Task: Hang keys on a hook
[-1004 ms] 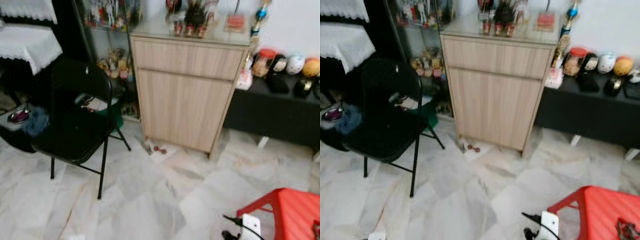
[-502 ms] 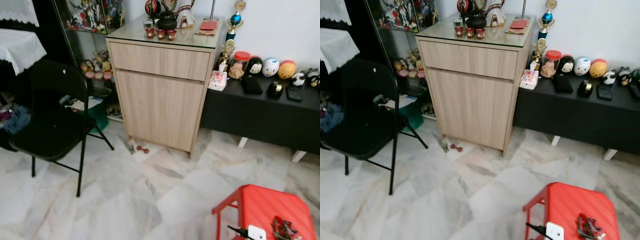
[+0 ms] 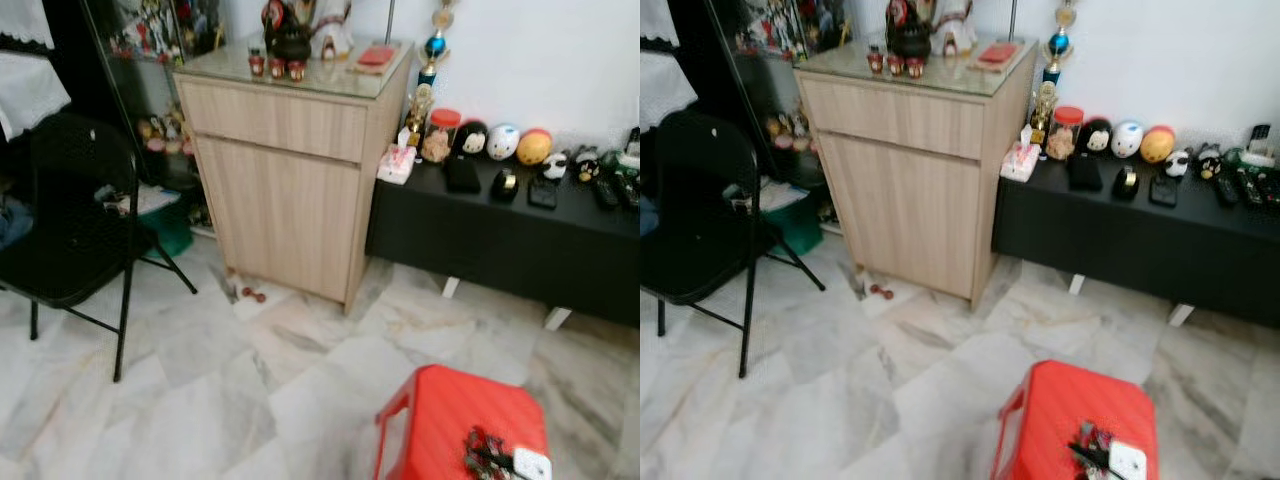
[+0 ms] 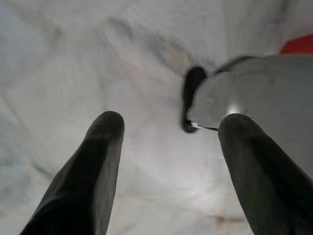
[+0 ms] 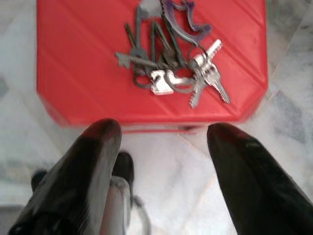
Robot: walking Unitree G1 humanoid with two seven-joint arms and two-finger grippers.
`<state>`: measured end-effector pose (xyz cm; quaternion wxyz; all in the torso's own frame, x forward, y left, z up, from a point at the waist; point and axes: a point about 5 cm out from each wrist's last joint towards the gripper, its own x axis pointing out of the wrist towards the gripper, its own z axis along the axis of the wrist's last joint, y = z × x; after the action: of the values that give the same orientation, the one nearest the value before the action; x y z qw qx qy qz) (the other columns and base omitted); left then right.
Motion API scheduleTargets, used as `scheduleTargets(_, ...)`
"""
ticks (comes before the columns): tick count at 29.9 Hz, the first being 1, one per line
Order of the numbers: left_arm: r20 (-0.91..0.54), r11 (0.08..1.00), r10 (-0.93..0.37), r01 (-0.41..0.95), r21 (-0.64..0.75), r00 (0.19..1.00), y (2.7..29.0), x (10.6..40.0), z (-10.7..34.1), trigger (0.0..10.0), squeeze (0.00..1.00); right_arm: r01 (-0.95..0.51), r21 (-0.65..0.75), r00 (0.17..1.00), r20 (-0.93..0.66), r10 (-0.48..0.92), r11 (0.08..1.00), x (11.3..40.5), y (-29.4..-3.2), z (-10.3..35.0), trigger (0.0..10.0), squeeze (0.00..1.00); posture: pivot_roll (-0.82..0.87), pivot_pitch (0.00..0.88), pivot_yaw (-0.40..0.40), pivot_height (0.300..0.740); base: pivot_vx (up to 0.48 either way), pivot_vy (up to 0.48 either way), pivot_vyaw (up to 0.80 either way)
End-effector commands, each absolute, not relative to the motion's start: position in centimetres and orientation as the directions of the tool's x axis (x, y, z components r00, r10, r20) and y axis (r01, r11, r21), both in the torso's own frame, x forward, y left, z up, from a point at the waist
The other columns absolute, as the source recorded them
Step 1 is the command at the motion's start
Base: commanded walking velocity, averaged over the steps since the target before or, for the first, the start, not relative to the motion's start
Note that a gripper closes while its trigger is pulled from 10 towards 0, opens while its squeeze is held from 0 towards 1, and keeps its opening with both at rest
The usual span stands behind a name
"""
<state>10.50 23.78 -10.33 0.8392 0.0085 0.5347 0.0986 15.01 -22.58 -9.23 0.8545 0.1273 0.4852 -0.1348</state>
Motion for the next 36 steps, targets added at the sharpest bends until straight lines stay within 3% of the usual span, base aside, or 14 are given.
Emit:
scheduleTargets(1,-0.896,0.977,0.185,-0.169,0.126,0.403,23.99,10.38,-10.32,10.0,0.0,0.346,0.086,0.503,-0.858,-0.107,0.934,15.29,-22.68,-9.09,10.0,0.0,0.16,0.0,-0.071,0.74,0.0,0.0,0.0)
scheduleTargets(36,-0.89,0.978,0.189,-0.157,0.134,0.416,24.62,10.67,-10.06,10.0,0.0,0.293,0.098,0.529,-0.845,-0.076,0.951,15.84,-21.97,-8.99,10.0,0.0,0.16,0.0,-0.045,0.74,0.0,0.0,0.0)
